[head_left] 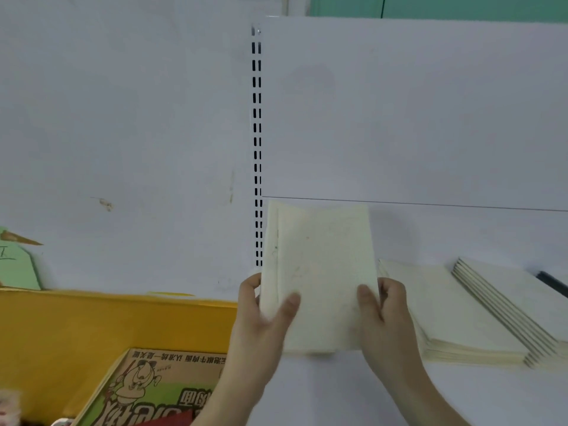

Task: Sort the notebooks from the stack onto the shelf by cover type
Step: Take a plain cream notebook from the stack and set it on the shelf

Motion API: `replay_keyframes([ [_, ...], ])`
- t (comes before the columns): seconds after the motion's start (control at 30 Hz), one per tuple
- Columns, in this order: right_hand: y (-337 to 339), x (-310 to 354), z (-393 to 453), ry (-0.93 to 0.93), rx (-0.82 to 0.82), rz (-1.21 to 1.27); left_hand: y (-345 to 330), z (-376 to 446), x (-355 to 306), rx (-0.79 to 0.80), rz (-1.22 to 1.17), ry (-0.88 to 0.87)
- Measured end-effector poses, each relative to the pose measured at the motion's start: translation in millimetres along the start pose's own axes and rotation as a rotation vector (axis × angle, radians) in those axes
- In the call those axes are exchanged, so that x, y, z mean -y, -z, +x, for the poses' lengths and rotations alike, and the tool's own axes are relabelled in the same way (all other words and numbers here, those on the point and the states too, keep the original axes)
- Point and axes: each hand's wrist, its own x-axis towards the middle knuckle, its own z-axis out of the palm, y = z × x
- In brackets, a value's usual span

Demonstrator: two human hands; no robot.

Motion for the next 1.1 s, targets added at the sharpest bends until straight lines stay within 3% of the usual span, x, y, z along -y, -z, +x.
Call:
replay_keyframes([
  [0.23, 16.0, 13.7, -14.6, 0.039, -0.083, 0.122, -16.3, -5.0, -4.3, -0.042, -0.051, -0.050],
  [0.33, 31.6, 19.0, -14.2, 0.022, -0.042, 0.138, -30.8, -6.3, -8.1, 0.034, -0.015, -0.078],
  [0.57, 101.9, 8.0, -5.6, 0.025, 0.075, -0.278, -81.8, -8.6, -19.4, 0.267, 0.285, -0.105],
  [0.73, 154.7, -14.2, 17.7, 0.193, 0.062, -0.611, -132.3, -5.3, -14.4, 0.335, 0.638, -0.102],
  [1.1, 186.4, -63.0, 84.1, 0.313, 0.275, -1.001, -206.5, -0.5, 20.0, 0.109, 1.134, -0.118],
])
